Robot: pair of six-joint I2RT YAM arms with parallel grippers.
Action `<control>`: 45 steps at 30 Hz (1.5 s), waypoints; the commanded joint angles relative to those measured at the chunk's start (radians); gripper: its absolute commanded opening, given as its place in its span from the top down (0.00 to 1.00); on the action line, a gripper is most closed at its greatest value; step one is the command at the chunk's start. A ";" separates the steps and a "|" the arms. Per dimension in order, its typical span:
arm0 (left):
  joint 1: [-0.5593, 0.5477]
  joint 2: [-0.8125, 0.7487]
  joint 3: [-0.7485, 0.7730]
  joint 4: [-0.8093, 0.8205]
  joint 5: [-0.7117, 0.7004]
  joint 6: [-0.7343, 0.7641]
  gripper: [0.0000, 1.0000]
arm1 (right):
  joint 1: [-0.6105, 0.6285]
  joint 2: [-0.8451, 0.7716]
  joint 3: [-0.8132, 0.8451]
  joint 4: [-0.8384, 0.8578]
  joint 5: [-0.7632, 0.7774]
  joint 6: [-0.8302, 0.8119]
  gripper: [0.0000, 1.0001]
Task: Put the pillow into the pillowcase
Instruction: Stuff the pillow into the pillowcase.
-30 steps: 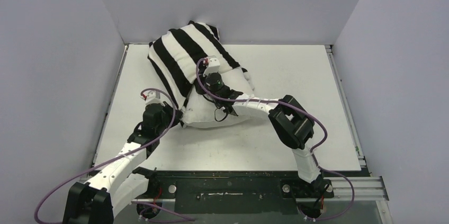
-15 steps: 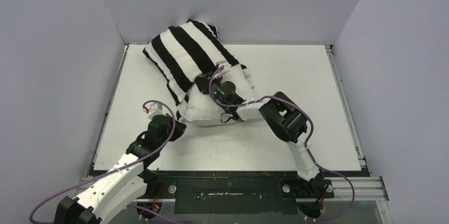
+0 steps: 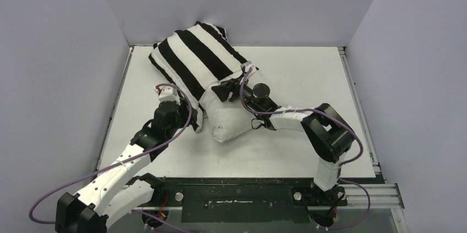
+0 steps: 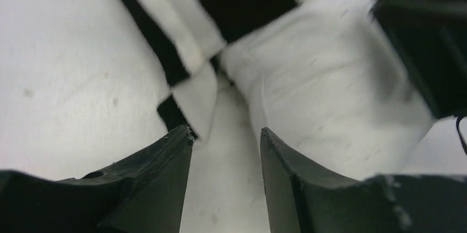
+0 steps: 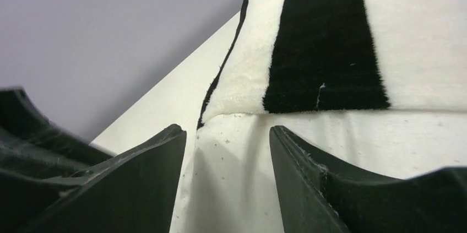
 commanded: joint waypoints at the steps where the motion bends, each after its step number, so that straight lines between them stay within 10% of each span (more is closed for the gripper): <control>1: 0.003 0.148 0.255 0.159 -0.015 0.352 0.51 | -0.049 -0.182 -0.046 -0.244 -0.038 -0.018 0.40; 7: 0.019 0.479 0.535 0.205 0.080 0.582 0.45 | -0.079 -0.306 -0.019 -0.520 0.037 -0.172 0.15; 17: 0.025 0.770 0.690 0.364 0.206 0.682 0.42 | -0.117 -0.289 0.010 -0.576 0.062 -0.227 0.07; 45: 0.042 0.718 0.551 0.516 0.539 0.925 0.31 | -0.163 -0.292 -0.136 -0.451 0.033 -0.202 0.05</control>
